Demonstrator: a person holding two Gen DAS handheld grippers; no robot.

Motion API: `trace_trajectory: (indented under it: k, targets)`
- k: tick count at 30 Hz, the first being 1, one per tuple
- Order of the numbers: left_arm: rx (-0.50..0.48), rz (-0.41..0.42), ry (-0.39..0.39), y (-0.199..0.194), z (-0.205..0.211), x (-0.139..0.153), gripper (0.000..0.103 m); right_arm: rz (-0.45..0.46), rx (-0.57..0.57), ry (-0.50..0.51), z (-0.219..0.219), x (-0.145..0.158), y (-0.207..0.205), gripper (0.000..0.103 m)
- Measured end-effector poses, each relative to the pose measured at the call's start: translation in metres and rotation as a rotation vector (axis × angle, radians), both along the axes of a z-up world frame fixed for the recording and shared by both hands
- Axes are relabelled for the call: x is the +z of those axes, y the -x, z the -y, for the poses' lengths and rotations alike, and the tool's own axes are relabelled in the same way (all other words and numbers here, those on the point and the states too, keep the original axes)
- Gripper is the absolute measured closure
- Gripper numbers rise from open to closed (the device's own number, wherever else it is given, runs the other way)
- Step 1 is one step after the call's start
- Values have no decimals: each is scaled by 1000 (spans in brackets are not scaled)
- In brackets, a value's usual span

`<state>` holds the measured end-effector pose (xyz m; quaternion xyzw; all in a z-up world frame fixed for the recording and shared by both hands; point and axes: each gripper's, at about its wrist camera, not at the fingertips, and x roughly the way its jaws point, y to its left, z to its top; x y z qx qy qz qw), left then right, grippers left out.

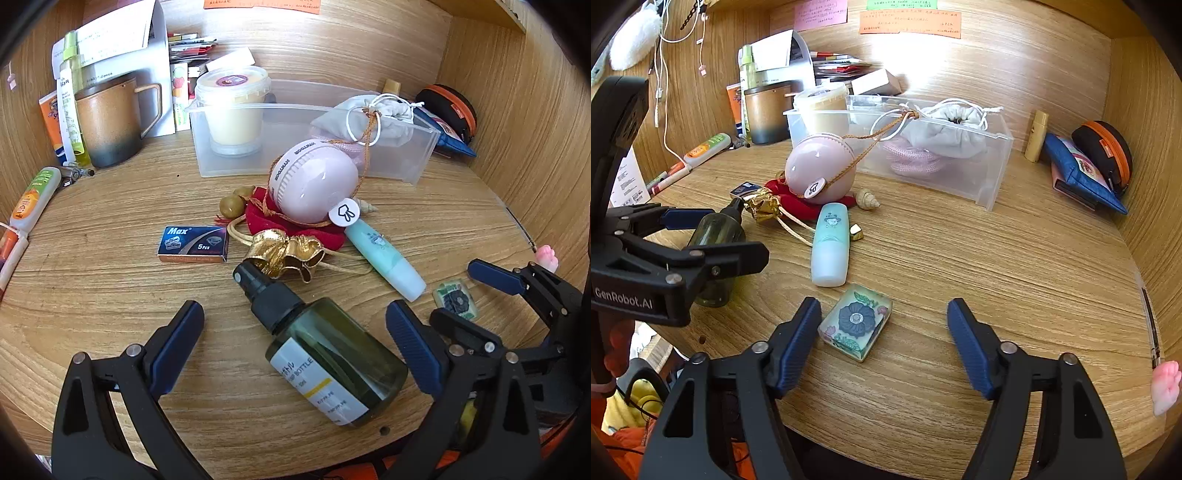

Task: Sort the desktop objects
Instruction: 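Grasp green spray bottle with left gripper while right gripper approaches square green tin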

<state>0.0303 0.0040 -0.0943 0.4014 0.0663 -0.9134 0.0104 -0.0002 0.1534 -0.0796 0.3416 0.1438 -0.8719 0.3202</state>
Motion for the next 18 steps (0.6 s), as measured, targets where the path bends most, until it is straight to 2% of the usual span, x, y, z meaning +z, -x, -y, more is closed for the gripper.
trace_trajectory:
  k: [5, 7, 10, 14, 18]
  targets:
    - [21, -16, 31, -6, -1, -2, 3, 11, 6, 18, -2, 0, 1, 47]
    - [21, -14, 31, -7, -1, -4, 5, 9, 10, 19, -2, 0, 0, 50]
    - [21, -22, 69, -10, -5, -5, 11, 9, 16, 20, -1, 0, 0, 55]
    - [25, -33, 111, -12, -8, -5, 26, 7, 21, 20, 0, 0, 0, 59]
    - [23, -40, 109, -13, -5, -4, 42, 11, 28, 18, 2, 1, 1, 67]
